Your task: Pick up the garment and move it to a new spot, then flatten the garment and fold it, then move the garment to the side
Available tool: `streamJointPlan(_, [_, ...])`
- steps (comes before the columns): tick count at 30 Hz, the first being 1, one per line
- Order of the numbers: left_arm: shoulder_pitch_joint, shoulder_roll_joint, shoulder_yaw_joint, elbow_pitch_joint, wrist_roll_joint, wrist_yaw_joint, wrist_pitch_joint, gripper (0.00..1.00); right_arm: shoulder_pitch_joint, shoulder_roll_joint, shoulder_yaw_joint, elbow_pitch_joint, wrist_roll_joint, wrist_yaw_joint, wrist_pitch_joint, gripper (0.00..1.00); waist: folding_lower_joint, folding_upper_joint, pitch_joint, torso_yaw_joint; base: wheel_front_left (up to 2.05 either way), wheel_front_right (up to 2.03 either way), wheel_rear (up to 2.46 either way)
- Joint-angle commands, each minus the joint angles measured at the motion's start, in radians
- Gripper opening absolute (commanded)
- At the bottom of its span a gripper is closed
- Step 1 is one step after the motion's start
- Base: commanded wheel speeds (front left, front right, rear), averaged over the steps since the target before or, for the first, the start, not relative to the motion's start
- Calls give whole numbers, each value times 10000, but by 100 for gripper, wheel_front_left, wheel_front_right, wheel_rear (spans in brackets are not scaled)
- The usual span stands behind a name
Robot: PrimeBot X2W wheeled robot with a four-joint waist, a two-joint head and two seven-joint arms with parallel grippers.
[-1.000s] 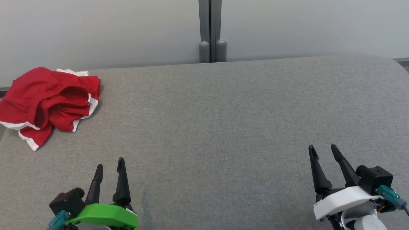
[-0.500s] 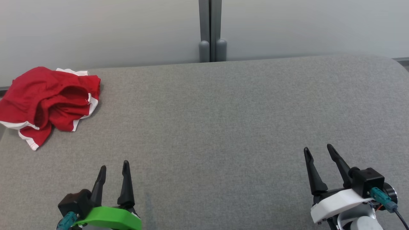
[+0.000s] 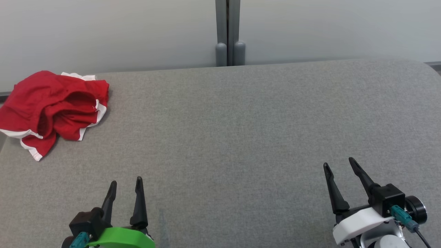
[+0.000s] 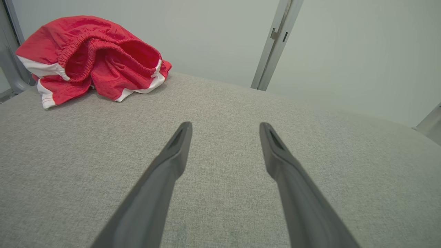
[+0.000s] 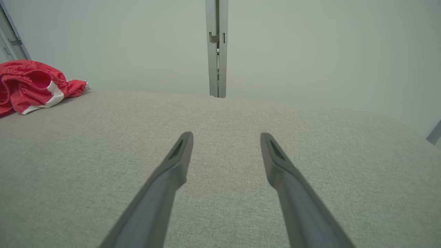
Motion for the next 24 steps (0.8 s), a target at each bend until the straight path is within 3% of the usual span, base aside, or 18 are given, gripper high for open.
streamJointPlan(1, [85, 79, -34, 25, 211, 39, -98, 100, 112, -59, 5, 29, -232, 4, -105, 100, 0, 0, 5, 0, 0, 0, 0])
streamJointPlan(24, [135, 77, 36, -26, 139, 52, -76, 100, 70, -57, -64, 85, -52, 2, -103, 100, 0, 0, 39, 12, 0, 0, 0])
